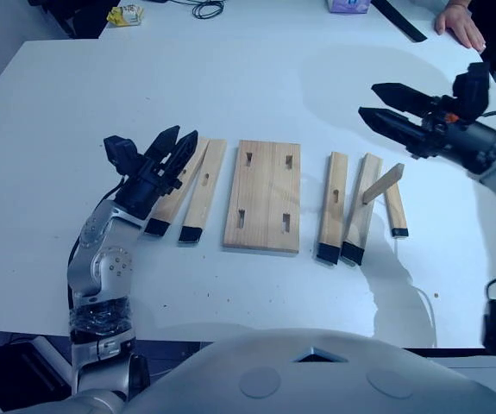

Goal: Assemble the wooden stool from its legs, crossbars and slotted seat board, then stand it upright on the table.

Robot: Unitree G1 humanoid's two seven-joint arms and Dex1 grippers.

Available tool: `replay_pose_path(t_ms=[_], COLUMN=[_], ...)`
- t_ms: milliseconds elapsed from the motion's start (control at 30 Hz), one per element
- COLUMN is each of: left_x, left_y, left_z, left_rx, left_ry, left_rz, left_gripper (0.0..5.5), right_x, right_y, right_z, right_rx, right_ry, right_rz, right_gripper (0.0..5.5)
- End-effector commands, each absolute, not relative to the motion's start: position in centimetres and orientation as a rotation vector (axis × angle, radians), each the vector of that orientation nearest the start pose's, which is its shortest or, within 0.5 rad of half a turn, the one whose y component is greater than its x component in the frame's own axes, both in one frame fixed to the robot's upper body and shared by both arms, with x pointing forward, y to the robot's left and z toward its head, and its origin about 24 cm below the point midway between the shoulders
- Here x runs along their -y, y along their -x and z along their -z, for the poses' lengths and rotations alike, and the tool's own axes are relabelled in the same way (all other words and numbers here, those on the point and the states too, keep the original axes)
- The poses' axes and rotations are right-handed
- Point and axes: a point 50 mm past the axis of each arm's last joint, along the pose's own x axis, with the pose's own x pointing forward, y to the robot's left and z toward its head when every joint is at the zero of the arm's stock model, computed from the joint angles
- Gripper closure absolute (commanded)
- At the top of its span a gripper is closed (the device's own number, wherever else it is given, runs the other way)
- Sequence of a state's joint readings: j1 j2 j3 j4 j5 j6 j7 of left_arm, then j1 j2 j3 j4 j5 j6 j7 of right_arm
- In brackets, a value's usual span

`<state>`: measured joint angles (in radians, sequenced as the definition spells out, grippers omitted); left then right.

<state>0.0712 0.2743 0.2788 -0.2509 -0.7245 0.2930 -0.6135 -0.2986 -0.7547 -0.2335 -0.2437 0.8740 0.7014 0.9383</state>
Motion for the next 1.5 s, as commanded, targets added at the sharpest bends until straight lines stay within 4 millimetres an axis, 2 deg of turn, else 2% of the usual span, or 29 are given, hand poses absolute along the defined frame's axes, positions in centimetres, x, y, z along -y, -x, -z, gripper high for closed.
replay_pose_path(t_ms=[33, 100, 167, 300, 433, 567, 700, 833, 933, 1033, 1167, 1333, 1500], left_x=[-21.8, -21.8, -21.9, -22.1, -22.1, -22.6, -23.0, -23.1, -23.4, -23.6, -23.8, -23.8, -23.7], left_y=[-20.8, -19.9, -19.1, -18.4, -18.4, -18.0, -18.1, -18.6, -18.9, -19.1, -19.5, -19.4, -19.2], left_z=[-8.9, -8.4, -8.1, -7.7, -7.5, -7.3, -7.1, -7.0, -7.1, -7.4, -7.5, -7.4, -7.3], left_rx=[0.130, 0.125, 0.122, 0.131, 0.134, 0.119, 0.109, 0.091, 0.078, 0.071, 0.061, 0.056, 0.056], left_ry=[0.433, 0.447, 0.455, 0.463, 0.463, 0.457, 0.451, 0.445, 0.436, 0.427, 0.420, 0.418, 0.422], left_rz=[0.423, 0.385, 0.349, 0.284, 0.273, 0.258, 0.248, 0.269, 0.282, 0.297, 0.312, 0.310, 0.301], left_gripper=[2.84, 2.84, 2.84, 2.84, 2.84, 2.84, 2.84, 2.84, 2.84, 2.84, 2.84, 2.84, 2.84], right_x=[23.1, 24.6, 26.0, 28.5, 29.6, 28.9, 26.1, 22.8, 21.7, 21.3, 21.3, 22.6, 24.7], right_y=[-24.8, -24.8, -24.1, -23.9, -22.5, -21.0, -20.2, -20.1, -19.7, -19.1, -18.5, -18.9, -20.0], right_z=[-21.5, -22.3, -22.0, -19.4, -15.9, -14.1, -12.7, -11.1, -9.2, -7.8, -7.2, -7.1, -7.6], right_rx=[-0.101, -0.132, -0.225, -0.453, -0.635, -0.710, -0.693, -0.614, -0.635, -0.674, -0.703, -0.730, -0.766], right_ry=[-0.075, -0.098, -0.056, 0.107, 0.247, 0.241, 0.189, 0.171, 0.210, 0.242, 0.255, 0.307, 0.414], right_rz=[-1.121, -1.106, -1.130, -1.159, -1.205, -1.267, -1.360, -1.243, -1.149, -1.111, -1.084, -1.040, -0.999], right_gripper=[2.28, 2.28, 2.28, 2.28, 2.28, 2.28, 2.28, 2.28, 2.28, 2.28, 2.28, 2.28, 2.28])
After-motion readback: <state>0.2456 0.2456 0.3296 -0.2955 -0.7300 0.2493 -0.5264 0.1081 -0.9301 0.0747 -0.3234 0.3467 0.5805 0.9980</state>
